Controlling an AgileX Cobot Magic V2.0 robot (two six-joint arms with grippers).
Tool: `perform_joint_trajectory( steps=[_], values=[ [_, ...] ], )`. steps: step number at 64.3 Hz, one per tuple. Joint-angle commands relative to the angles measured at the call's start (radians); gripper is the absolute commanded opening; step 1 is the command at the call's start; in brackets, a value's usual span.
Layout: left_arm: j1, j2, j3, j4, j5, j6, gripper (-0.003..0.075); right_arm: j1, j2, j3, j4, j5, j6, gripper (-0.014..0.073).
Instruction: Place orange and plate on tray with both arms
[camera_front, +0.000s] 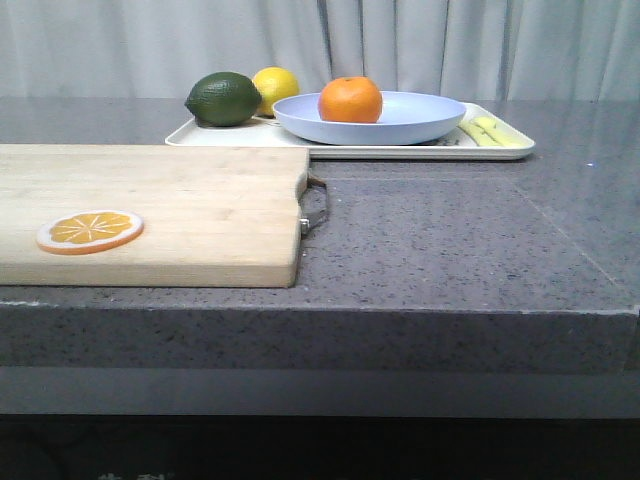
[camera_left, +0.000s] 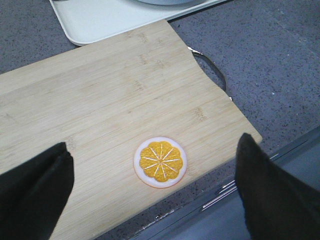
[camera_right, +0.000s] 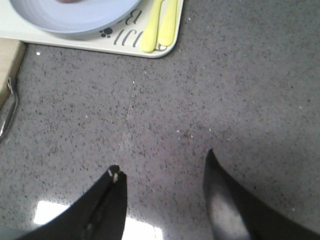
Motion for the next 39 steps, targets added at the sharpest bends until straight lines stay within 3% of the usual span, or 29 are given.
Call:
perform_joint_trajectory(
  steps=[1,19,39],
  values=[
    [0.003,-0.006,-0.026,-0.007,-0.068,-0.001,0.0630,0.001,-0.117,0.081,-0.011,-0.090,-0.038,0.0381],
    [0.003,-0.006,-0.026,-0.007,-0.068,-0.001,0.0630,0.001,-0.422,0.364,-0.012,-0.140,-0.055,0.0381],
    [0.003,-0.006,-0.026,-0.007,-0.068,-0.001,0.0630,0.001,-0.596,0.490,-0.012,-0.203,-0.055,0.0381]
  ],
)
